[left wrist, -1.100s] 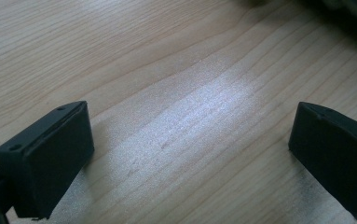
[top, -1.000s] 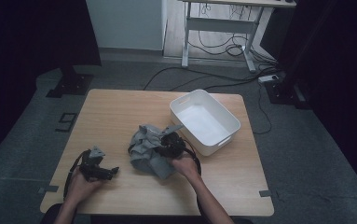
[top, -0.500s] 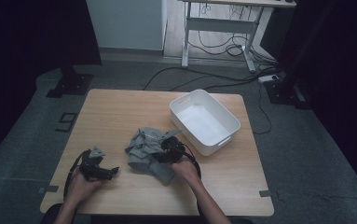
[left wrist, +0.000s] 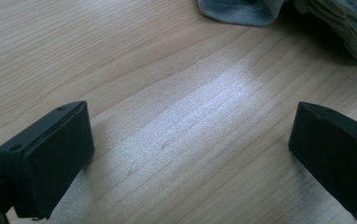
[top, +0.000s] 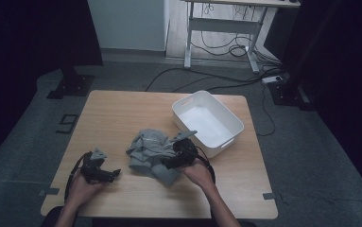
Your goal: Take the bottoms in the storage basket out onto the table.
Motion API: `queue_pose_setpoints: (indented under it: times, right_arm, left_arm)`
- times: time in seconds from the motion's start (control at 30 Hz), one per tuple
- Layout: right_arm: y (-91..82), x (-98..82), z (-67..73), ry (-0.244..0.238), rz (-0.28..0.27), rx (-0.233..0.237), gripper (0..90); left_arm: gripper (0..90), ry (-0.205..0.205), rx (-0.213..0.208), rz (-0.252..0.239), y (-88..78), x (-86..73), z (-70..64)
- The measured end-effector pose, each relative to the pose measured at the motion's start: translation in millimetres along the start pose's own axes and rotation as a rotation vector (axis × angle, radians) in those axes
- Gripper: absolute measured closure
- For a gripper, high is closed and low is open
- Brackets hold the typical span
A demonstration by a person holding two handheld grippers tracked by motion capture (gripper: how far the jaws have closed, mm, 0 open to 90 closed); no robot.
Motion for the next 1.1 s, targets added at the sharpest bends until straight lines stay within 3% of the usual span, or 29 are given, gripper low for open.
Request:
queue_pose_setpoints:
  times: [0.23, 0.33, 0.57, 0.67, 0.7, 0.8, 1.1]
  right_arm:
    - [-21.9, -17.1, -0.2, -0.004, 0.009, -0.035, 6.9]
    - [-35.4, -30.8, 2.3, 0.027, 0.003, -0.039, 0.9]
    - [-52.1, -57.6, 2.0, 0.043, 0.002, -0.096, 0.0]
    - [-58.1, -79.6, -3.3, 0.062, 0.021, -0.141, 0.0]
    - [-58.1, -79.6, -3.3, 0.062, 0.021, -0.141, 0.0]
    - [-60.4, -101.9, -13.3, 0.104, 0.039, -0.18, 0.0]
    - [-52.4, -146.1, -39.3, 0.189, 0.052, -0.254, 0.0]
  left_arm:
    - [0.0, 0.011, -0.009, 0.003, -0.5, -1.0, -1.9]
    - [0.0, 0.01, -0.007, 0.001, -0.5, -1.1, -2.2]
    - [0.0, 0.009, -0.007, 0.001, -0.7, -1.3, -2.5]
    - [0.0, 0.009, -0.007, 0.001, -0.7, -1.3, -2.5]
    - [0.0, 0.009, -0.007, 0.001, -0.7, -1.3, -2.5]
    - [0.0, 0.008, -0.006, 0.002, -0.9, -1.6, -2.8]
    - [0.0, 0.007, -0.006, 0.002, -1.1, -1.9, -3.0]
Point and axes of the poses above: each handheld gripper's, and its own axes: y roughly forward along the jaws, x roughly out of its top, z roughly to its left, the point moved 7 cm from there along y, roughly forward along the jaws, and after that the axes turned 11 degrees about -y, right-handed, at the moved point
